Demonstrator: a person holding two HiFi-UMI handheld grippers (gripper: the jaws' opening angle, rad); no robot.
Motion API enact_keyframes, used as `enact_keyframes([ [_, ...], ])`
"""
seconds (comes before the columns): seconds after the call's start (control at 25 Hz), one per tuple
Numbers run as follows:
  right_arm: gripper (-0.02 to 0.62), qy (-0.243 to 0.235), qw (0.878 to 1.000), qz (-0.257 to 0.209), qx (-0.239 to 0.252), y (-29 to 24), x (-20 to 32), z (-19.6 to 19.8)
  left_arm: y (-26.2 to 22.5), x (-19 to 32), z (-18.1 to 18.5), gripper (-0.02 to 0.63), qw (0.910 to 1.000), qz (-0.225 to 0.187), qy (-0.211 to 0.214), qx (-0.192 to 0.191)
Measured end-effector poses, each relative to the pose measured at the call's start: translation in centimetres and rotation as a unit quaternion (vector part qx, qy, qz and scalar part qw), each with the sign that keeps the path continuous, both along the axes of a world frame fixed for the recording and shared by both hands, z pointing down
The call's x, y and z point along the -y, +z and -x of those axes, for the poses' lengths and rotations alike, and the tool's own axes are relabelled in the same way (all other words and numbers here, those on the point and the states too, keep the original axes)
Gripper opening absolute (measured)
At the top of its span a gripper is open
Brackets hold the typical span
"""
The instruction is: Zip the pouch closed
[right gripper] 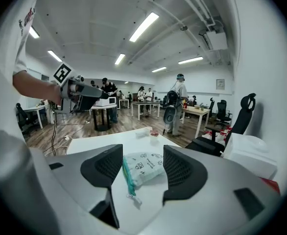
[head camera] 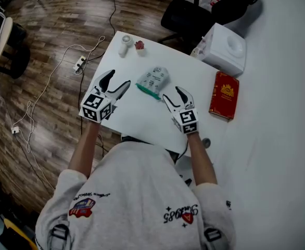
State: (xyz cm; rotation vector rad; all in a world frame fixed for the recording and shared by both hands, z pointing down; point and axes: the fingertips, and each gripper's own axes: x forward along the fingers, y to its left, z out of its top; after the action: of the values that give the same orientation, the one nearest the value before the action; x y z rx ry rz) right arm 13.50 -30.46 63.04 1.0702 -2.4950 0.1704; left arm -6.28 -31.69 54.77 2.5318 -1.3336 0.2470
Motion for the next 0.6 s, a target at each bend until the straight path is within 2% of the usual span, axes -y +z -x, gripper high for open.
enact_keyframes([
  [0.28, 0.248, -0.092, 0.991, 0.077, -0.056, 7.1, -1.6, 1.5, 1.6, -1.7, 2.9, 0.316, 0.9991, 0.021, -0.035, 0.009],
  [0.6, 0.235, -0.171, 0.969, 0.141, -0.114, 13.4, -3.3, 2.0, 2.9, -4.0, 6.5, 0.316, 0.9953, 0.043, -0.085, 0.015],
])
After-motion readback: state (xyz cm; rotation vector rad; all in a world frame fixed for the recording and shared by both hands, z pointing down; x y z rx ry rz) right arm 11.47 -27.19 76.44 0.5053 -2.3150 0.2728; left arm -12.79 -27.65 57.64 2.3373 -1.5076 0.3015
